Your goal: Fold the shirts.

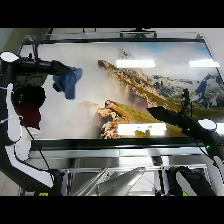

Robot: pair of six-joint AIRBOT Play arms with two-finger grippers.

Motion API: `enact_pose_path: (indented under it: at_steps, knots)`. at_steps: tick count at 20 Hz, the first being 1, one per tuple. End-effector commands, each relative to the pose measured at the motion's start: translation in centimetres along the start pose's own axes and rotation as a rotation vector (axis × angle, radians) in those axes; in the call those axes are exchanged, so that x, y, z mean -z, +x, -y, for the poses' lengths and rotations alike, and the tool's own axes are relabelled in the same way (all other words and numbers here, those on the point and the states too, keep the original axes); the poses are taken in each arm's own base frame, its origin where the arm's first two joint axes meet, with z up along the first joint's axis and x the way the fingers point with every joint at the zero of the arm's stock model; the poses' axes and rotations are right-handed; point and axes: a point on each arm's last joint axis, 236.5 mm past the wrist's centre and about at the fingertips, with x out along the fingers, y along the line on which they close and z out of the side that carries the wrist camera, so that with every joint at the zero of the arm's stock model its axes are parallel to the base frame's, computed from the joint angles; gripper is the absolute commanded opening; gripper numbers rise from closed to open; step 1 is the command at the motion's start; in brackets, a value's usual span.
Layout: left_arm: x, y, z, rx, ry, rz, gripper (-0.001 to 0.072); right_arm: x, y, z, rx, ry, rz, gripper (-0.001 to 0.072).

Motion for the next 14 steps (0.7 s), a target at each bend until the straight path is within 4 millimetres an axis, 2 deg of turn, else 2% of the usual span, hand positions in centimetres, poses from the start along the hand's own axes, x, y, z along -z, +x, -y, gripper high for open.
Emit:
enact_pose_path:
  at_steps: [1, 3, 5, 6, 9, 11, 12, 13, 14]
  knots:
    - [0.1, 2.4, 14.7, 0.213, 0.161, 0.004, 0.0008, -0.1, -1.2, -5.1, -0.134, -0.095, -0.064, 0.0130]
    - [0.1, 3.7, 18.7, 0.229, 0.192, 0.028, 0.0009, -0.9, -2.1, -7.0, -0.166, -0.141, -0.062, 0.0130]
    - [0.7, 4.7, 20.5, 0.246, 0.198, 0.007, 0.0009, -1.0, -2.7, -7.1, -0.142, -0.157, -0.083, 0.0130]
    - [1.5, 5.5, 19.7, 0.210, 0.183, -0.031, 0.0009, -0.8, -2.9, -6.3, -0.103, -0.163, -0.101, 0.0130]
    - [4.7, 8.4, 14.8, 0.051, 0.154, -0.182, 0.0009, 0.5, -3.3, -3.1, 0.029, -0.161, -0.166, 0.0131]
    - [6.2, 10.7, 13.0, 0.035, 0.135, -0.245, 0.0008, 1.0, -3.6, -1.3, 0.101, -0.157, -0.195, 0.0152]
    - [6.9, 12.0, 12.1, 0.040, 0.113, -0.274, 0.0069, 0.9, -3.7, -0.8, 0.119, -0.161, -0.194, 0.0335]
    - [7.8, 12.9, 11.1, 0.047, 0.089, -0.308, 0.0492, 0.6, -3.9, -0.4, 0.132, -0.157, -0.185, 0.0532]
    - [8.4, 13.3, 10.0, 0.045, 0.039, -0.332, 0.0720, 0.3, -4.1, 0.1, 0.144, -0.144, -0.174, 0.0534]
